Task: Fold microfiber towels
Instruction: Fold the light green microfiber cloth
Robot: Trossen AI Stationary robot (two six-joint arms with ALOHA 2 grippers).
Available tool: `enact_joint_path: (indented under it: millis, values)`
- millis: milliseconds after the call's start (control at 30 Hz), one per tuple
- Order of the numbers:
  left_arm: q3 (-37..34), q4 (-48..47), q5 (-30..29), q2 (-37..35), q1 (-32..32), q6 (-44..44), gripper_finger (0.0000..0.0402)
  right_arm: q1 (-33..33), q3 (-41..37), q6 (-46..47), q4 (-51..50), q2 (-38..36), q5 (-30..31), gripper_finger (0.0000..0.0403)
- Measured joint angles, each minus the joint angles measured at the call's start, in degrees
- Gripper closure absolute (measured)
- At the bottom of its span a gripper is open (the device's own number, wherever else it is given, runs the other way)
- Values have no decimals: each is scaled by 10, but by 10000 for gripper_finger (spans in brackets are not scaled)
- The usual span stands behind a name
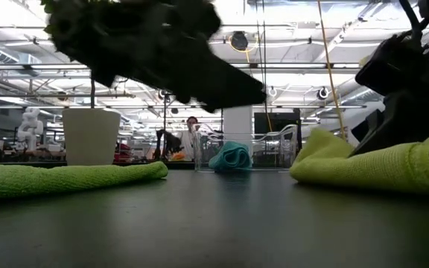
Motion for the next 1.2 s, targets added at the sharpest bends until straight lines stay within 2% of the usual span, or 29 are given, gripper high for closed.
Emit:
enact_joint_path:
  millis: [167,333,600,933,1033,1200]
  values:
    - [105,-13,72,92,24,1,238,0,0,9,-14,0,0,399]
    - [178,-90,83,130,46,18,238,1,0,7,-15,0,-6,399]
    - [194,-101,102,131,71,22,238,17,0,2,-17,0,-15,399]
    - [226,-68,120,197,79,-4,238,22,0,-10,-4,0,-15,399]
    - [241,-86,134,216,79,-6,238,22,0,-17,-1,0,-15,399]
    - [253,-92,124,233,83,-8,238,22,0,-23,9,0,-15,399]
